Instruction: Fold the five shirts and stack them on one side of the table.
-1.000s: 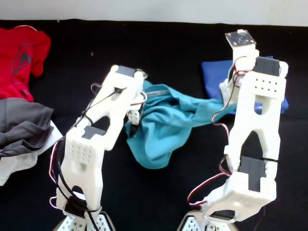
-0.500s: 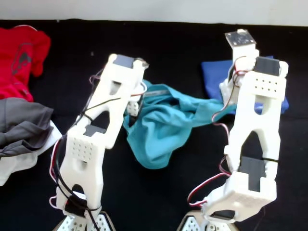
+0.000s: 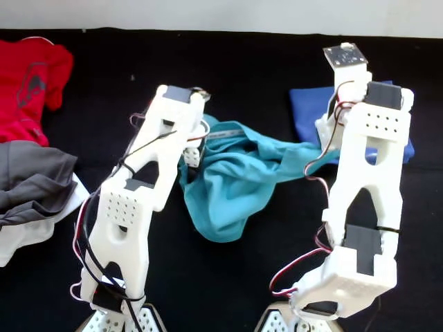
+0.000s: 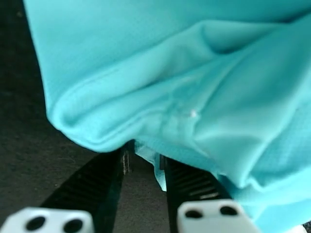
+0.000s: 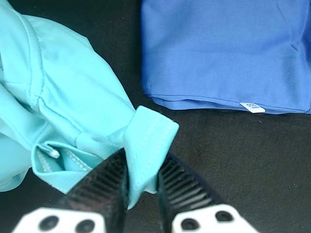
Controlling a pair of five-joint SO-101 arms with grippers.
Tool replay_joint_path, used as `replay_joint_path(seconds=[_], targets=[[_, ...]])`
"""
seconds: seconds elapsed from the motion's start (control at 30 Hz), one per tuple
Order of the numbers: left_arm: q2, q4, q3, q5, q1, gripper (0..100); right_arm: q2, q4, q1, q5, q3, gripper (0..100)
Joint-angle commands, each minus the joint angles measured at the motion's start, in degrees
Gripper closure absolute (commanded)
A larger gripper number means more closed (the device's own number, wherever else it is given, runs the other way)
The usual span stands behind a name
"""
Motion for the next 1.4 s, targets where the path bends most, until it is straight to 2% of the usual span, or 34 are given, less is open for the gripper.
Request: replay_joint_path(seconds=[0.0, 0.07, 0.23, 0.4, 0.5, 0.67, 0.8, 1.0, 1.13, 1.23, 1.37], targets=[[0.8, -1.7, -0.8, 0.1, -0.3, 91, -3.2, -0.5, 0.0, 0.7, -0.6, 99.2], [0.7, -0.8, -0.9, 0.1, -0.6, 99, -3.3, -0.4, 0.0, 0.7, -0.7, 99.2], [-3.3, 1.9, -0.9, 0.1, -2.4, 99, -7.3, -0.4, -0.1, 0.4, -0.2, 99.2], [-14.4, 7.4, -0.9, 0.1, -4.4, 99, -15.7, -0.4, -1.1, 0.2, -0.1, 99.2], [-24.0, 10.7, -0.7, 0.0, -4.4, 99, -21.6, -0.8, -2.6, -3.9, -0.6, 99.2], [-41.1, 11.1, -0.5, 0.0, -6.6, 99, -29.1, -1.0, -8.3, -7.8, -0.7, 99.2], [-53.1, 11.1, -0.5, -0.7, -10.3, 99, -32.7, -7.1, -9.2, -11.8, -0.7, 99.2], [-64.8, 11.1, -0.6, -6.0, -16.8, 99, -36.1, -12.3, -9.0, -20.1, -0.7, 99.2], [-69.3, 11.1, -0.3, -7.7, -18.2, 99, -36.0, -12.4, -9.3, -23.8, 0.3, 99.2], [-69.5, 11.1, 4.8, -7.7, -17.3, 99, -33.7, -12.3, -9.3, -24.4, 6.1, 99.2], [-69.3, 10.5, 20.9, -7.8, -14.9, 99, -30.9, -11.0, -9.3, -24.4, 17.0, 99.2]])
